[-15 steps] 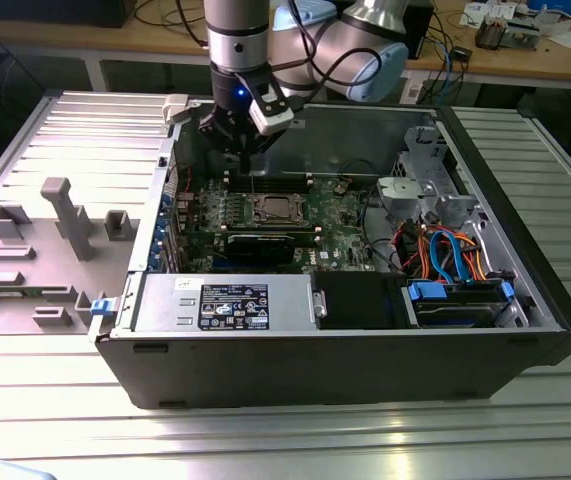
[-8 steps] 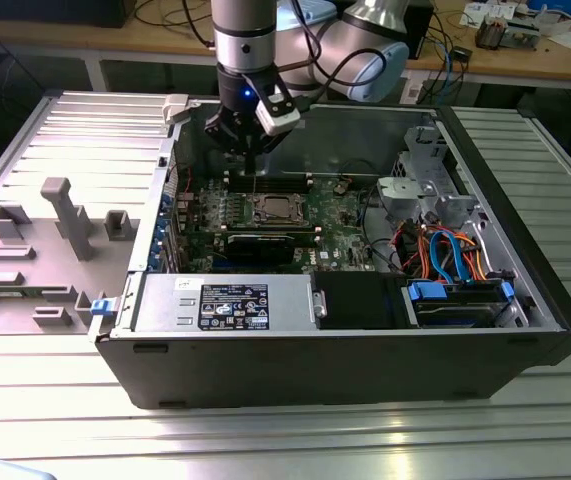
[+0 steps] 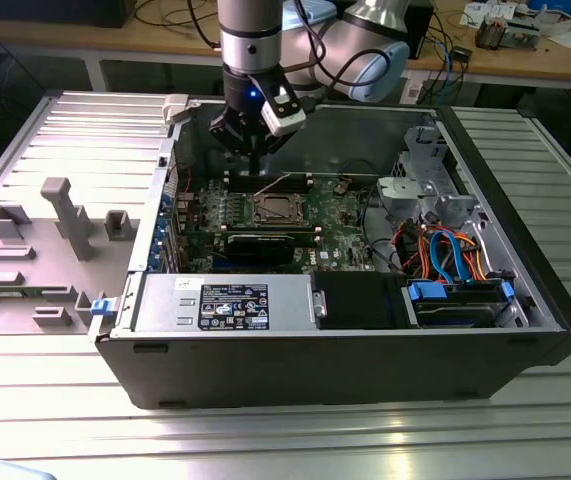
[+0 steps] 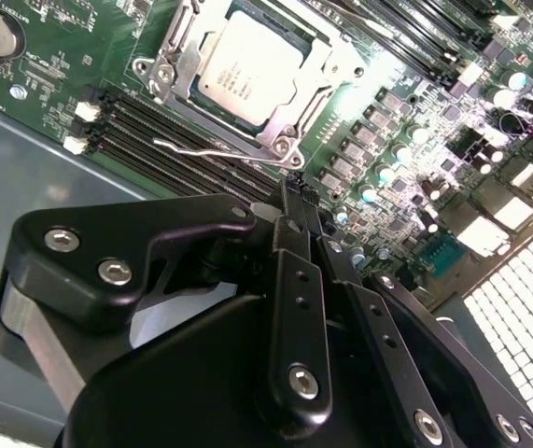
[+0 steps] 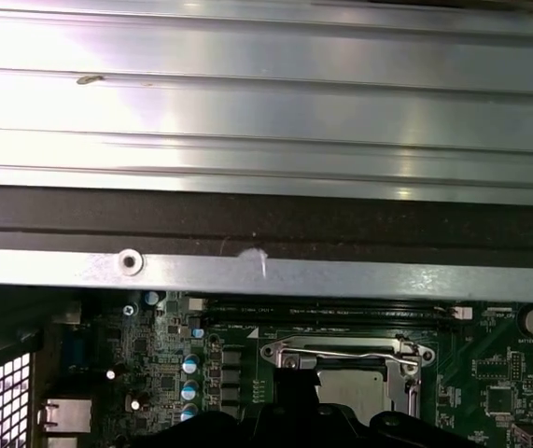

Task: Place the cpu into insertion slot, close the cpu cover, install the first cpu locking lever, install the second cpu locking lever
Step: 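Install the first cpu locking lever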

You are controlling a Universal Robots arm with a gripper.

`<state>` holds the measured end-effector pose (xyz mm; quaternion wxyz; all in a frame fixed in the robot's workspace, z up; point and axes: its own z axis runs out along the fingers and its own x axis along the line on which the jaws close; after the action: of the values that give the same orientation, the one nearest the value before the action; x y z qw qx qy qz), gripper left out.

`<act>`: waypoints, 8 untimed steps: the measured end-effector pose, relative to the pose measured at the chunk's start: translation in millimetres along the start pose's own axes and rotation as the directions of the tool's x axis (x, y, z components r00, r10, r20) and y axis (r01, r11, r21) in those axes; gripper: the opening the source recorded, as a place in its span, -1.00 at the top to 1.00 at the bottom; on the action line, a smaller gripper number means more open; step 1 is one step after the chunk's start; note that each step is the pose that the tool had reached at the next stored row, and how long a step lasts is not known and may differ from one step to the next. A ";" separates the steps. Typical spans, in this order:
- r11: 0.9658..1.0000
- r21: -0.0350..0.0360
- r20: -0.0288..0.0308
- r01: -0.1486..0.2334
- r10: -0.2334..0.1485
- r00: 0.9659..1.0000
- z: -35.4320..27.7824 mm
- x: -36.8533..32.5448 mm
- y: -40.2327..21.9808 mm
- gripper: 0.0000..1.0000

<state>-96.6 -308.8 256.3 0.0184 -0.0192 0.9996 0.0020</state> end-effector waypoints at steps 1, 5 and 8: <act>1.000 0.000 0.000 0.000 0.000 1.000 0.0 -0.2 0.0 0.79; 1.000 0.000 0.000 0.000 0.000 1.000 0.1 -0.7 0.0 0.79; 1.000 0.000 0.000 0.000 0.000 1.000 0.1 -0.7 0.0 0.79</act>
<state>-95.9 -308.8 256.2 0.0184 -0.0192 0.9996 0.0020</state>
